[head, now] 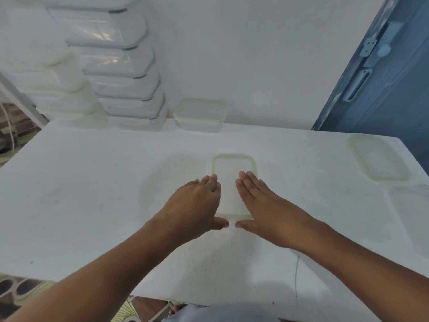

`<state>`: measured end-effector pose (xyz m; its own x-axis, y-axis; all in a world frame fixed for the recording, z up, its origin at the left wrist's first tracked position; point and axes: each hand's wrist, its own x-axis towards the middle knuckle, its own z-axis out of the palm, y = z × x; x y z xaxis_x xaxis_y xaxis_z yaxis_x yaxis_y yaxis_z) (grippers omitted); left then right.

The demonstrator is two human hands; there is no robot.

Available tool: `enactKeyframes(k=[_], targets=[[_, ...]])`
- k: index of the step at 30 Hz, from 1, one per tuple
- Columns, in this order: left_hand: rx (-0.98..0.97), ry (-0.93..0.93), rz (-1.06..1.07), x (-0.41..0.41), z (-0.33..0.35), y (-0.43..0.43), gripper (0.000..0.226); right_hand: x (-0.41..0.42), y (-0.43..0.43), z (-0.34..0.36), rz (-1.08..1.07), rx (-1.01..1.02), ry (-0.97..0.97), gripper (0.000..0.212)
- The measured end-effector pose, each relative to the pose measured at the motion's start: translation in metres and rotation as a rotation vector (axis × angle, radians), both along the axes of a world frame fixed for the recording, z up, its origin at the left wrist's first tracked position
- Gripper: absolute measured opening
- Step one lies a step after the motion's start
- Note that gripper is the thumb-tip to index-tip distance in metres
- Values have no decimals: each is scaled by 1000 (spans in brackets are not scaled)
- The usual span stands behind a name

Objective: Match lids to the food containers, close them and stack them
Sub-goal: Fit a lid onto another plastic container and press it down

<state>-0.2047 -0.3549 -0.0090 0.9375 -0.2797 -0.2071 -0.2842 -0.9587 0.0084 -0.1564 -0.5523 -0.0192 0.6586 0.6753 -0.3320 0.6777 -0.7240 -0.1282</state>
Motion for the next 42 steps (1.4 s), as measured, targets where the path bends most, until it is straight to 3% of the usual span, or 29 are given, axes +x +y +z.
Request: enactKeyframes(k=[7,18,26,35,42], targets=[[55,-29,-45,-2,-10,-3,91,-8,2,-7,3,7,-84,85],[31,-112,0,-12,-2,5,93,1,-15,-1,-26,197,95,92],[-49,-303,-160,-31,-12,8,65,27,-50,7,-30,250,196,87],[-110,-377,-143,-38,-17,-14,23,48,-41,26,1,113,4,76],[-174,-385,-88,-23,-20,-28,20,56,-30,23,-19,168,-76,89]])
